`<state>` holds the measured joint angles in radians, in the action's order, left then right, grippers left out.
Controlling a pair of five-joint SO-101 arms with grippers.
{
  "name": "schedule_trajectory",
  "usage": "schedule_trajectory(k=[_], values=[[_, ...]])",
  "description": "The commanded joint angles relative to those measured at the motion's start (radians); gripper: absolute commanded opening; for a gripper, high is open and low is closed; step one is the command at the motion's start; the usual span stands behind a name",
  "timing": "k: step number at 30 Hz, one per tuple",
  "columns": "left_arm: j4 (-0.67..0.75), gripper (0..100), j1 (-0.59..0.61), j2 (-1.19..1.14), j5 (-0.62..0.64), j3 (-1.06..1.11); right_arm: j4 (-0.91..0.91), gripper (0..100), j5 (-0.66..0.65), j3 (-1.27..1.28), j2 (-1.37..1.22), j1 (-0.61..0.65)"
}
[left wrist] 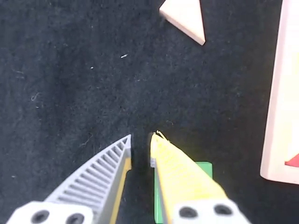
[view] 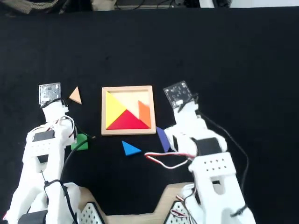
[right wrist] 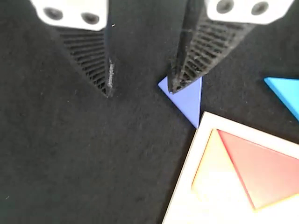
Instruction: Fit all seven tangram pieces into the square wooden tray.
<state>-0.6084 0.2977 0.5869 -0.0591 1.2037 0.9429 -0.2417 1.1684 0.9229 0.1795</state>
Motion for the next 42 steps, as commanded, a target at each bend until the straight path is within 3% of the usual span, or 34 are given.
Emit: schedule_trajectory(k=[1, 17, 23, 29, 36, 42], values=[[0.014, 8, -0.010, 0.011, -0.005, -0.013, -0.021, 19.1, -0.005, -0.065, -0.036, -0.009], [0.015, 8, -0.012, 0.011, -0.005, -0.013, -0.026, 19.4, -0.011, -0.056, -0.027, -0.008], [0.015, 8, -0.008, 0.011, -0.005, -0.013, -0.143, 19.4, -0.003, 0.008, -0.030, -0.009], [0.015, 8, -0.007, 0.011, -0.005, -0.013, -0.147, 19.4, -0.003, 0.018, -0.027, -0.008], [0.009, 19, -0.007, 0.011, -0.003, -0.013, -0.133, 19.4, -0.009, 0.016, -0.024, -0.006], [0.009, 19, -0.007, 0.011, -0.003, -0.013, -0.038, 19.4, -0.002, -0.045, -0.030, -0.008]])
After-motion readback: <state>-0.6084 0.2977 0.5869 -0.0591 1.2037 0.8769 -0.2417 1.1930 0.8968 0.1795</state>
